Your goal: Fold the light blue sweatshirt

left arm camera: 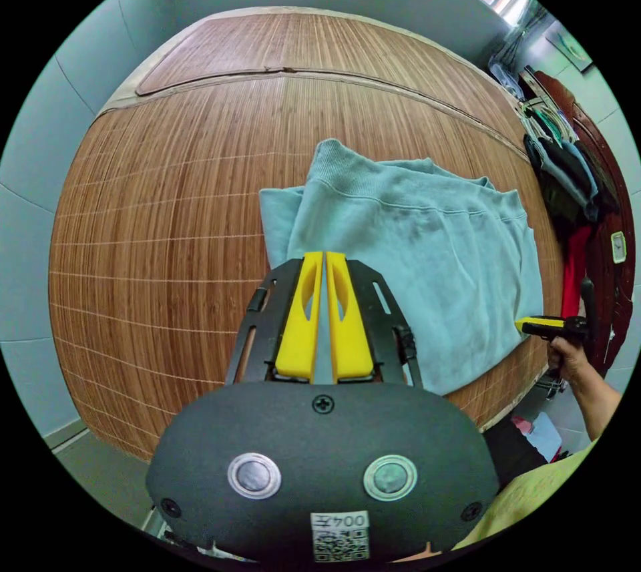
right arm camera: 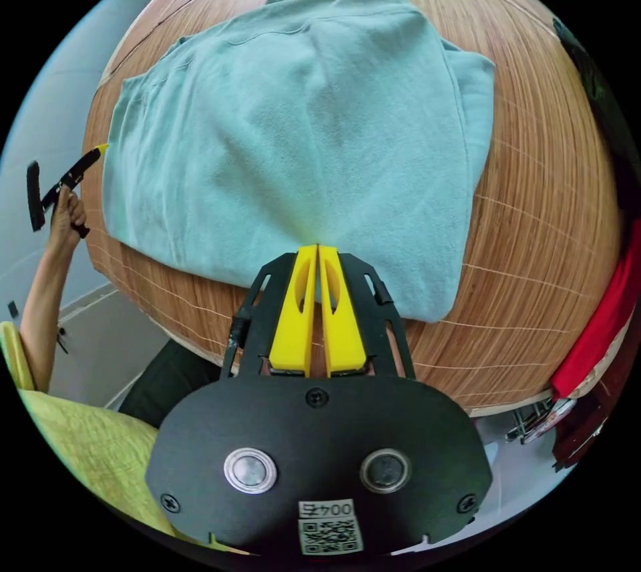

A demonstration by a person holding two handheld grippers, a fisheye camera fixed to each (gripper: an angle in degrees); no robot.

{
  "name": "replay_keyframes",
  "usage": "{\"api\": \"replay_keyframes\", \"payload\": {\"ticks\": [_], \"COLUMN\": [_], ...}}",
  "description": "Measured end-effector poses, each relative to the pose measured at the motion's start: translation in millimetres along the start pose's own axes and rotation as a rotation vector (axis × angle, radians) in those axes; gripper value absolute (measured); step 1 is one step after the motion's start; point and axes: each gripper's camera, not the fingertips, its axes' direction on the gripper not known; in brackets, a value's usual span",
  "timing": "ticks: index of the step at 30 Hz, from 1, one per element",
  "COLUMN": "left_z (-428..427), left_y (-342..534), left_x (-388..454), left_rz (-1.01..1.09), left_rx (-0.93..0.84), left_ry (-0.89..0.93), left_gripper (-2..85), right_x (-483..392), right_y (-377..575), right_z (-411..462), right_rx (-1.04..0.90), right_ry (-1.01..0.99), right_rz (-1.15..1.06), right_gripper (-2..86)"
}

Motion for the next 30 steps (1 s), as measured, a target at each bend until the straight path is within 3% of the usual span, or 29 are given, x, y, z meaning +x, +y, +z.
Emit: {"api": "replay_keyframes", "payload": {"ticks": [3, 8, 10, 13, 24, 30], "left_z": [1.0, 3.7, 5.8, 11.0, 14.8, 13.3], "left_y": [-10.7, -16.3, -15.3, -13.7, -10.2, -7.7], "left_x": [-5.0, -15.3, -18.7, -25.3, -39.8, -41.3], "left_rz": [0.031, 0.040, 0.036, 0.010, -0.064, -0.043], "left_rx": [0.004, -0.004, -0.006, -0.018, -0.017, 0.005], "left_ry": [0.002, 0.025, 0.021, 0.026, 0.064, 0.068], "left_gripper": [1.6, 1.7, 1.7, 1.9, 2.9, 3.9], "right_x": [23.5, 86.2, 110.7, 140.6, 162.3, 157.0], "right_y": [11.7, 35.4, 21.1, -8.8, -10.8, -29.5], "right_z": [0.5, -55.6, -57.5, -47.2, -33.6, -21.1], "right_rx": [0.011, 0.349, 0.377, 0.373, 0.385, 0.302], "right_ry": [-0.127, -0.171, -0.237, -0.324, -0.243, -0.247], "right_rz": [0.014, 0.134, 0.151, 0.173, 0.219, 0.135], "right_gripper": [-0.2, 4.5, 7.6, 10.0, 8.0, 8.1]}}
